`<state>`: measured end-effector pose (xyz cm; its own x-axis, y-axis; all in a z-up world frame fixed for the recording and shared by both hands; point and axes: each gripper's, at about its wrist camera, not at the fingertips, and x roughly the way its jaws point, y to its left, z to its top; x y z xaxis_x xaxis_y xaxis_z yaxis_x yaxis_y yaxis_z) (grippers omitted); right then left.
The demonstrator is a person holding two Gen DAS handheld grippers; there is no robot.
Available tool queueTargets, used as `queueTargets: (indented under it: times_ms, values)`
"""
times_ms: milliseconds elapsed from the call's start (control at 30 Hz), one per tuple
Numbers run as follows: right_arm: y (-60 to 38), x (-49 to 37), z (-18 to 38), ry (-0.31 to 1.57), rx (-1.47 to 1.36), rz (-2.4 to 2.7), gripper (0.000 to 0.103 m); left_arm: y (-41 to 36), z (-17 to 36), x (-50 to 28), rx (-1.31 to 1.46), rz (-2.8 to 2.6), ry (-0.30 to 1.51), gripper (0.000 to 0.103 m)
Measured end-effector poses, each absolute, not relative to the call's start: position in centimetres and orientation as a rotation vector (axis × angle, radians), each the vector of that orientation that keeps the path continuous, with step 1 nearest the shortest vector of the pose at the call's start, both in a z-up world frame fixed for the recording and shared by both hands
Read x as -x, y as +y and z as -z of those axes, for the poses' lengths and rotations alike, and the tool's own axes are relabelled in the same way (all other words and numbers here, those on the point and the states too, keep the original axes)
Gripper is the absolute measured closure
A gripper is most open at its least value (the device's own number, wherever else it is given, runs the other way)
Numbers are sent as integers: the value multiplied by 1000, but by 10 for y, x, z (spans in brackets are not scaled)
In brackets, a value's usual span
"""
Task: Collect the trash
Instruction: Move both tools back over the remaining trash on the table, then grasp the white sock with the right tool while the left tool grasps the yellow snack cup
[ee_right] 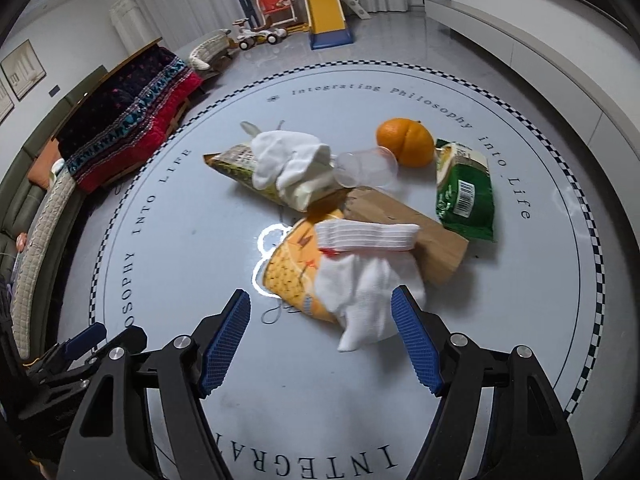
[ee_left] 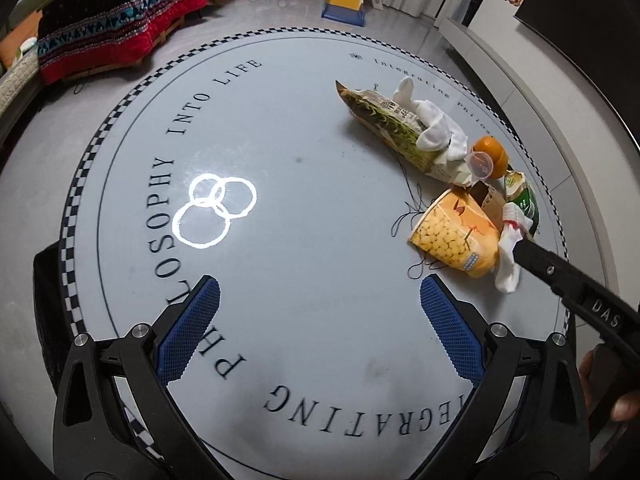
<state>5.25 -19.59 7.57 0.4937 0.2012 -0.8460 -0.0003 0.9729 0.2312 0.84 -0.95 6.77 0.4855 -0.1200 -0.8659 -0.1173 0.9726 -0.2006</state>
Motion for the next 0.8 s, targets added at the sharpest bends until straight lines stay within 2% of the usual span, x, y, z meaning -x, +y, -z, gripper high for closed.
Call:
queueTargets:
  times_ms: [133,233,300,333,367,433,467,800]
  values:
    - [-202,-61,-62,1082,-229,-102,29,-27,-61,-22,268,3,1102,6]
    - [-205,-69,-50,1115,-238,-94,36,-39,-56,-32,274,-8,1118,6]
    - [-206,-72,-42,1140,-255,-114,51,-44,-53,-37,278,-15,1131,6]
    - [-207,-72,-41,1140,-281,-145,54,-46,-53,-40,285,-14,1139,6]
    - [-209,-71,-43,1135,-302,-167,66,-48,-52,-42,293,-16,1148,6]
    - [-211,-68,-51,1124,-311,-173,82,-55,-50,-47,311,-29,1165,6]
    - [-213,-65,-57,1105,-295,-165,85,-58,-50,-49,328,-34,1173,6]
    - [-264,-46,-100,984,-326,-127,86,-105,-43,-54,467,-60,1249,6]
